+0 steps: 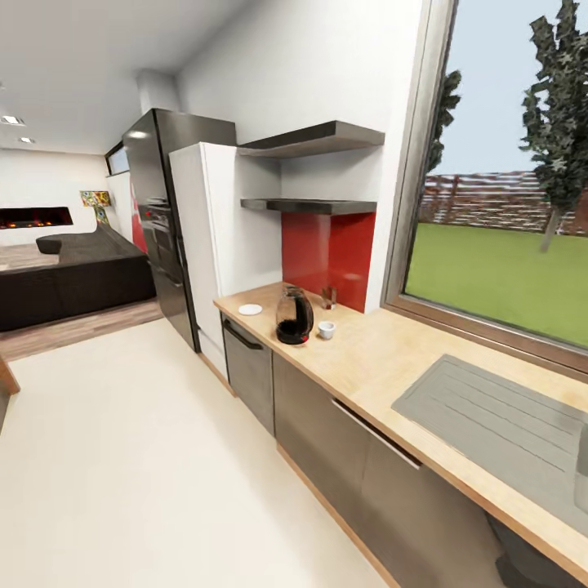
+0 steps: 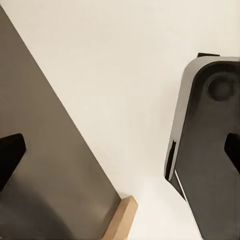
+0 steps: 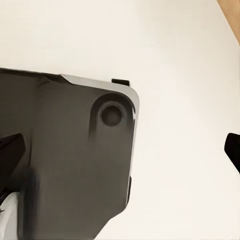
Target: Set up a coffee station on the kitchen countertop: keep the coffee maker on the countertop, move the bottle of coffee from the kitchen shelf to the counter next to the coffee maker, place a paper coffee filter on top of the coffee maker, put the saucer next to the coffee maker with the coffee cup on the saucer, and place the electric kettle next to the coffee maker.
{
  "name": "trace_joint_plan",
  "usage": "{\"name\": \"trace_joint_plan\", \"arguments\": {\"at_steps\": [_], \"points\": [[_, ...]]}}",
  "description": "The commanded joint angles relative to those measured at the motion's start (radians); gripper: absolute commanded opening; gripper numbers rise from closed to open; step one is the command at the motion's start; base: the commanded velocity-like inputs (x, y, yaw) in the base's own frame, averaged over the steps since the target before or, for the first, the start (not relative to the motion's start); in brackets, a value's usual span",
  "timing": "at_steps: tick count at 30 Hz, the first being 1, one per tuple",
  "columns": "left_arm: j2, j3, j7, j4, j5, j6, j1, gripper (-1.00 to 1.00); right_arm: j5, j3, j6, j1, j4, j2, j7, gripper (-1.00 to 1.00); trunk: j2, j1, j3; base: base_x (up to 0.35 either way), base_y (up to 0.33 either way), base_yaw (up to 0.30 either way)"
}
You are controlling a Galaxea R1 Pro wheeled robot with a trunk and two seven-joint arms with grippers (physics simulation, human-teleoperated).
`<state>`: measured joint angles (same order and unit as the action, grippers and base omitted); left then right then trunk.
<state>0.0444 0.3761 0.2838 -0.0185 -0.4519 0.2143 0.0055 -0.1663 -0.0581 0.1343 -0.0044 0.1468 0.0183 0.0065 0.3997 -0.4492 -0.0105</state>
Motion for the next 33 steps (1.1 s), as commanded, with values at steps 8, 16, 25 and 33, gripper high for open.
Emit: {"name": "trace_joint_plan", "arguments": {"at_steps": [8, 16, 25, 33], "points": [[-0.001, 0.009, 0.003, -0.003, -0.008, 0.003, 0.001, 1.0, -0.009, -0.007, 0.005, 0.0, 0.0, -0.001, 0.0, 1.0, 0.0, -0.001, 0.0, 0.27, 0.246, 0.001], [-0.001, 0.009, 0.003, -0.003, -0.008, 0.005, 0.001, 1.0, -0.006, -0.011, 0.005, 0.0, 0.002, 0.0, 0.002, 1.0, 0.0, -0.001, 0.0, 0.267, 0.246, 0.0], [0.001, 0.009, 0.0, -0.031, -0.012, 0.003, 0.001, 1.0, -0.006, -0.009, 0.008, 0.0, 0.001, 0.0, 0.003, 1.0, 0.0, -0.001, 0.0, 0.279, 0.236, 0.0], [0.021, 0.006, -0.215, -0.031, -0.013, -0.001, 0.001, 1.0, -0.005, -0.011, 0.008, 0.0, 0.0, 0.0, 0.003, 1.0, 0.0, -0.001, 0.0, 0.283, 0.227, 0.0]]}}
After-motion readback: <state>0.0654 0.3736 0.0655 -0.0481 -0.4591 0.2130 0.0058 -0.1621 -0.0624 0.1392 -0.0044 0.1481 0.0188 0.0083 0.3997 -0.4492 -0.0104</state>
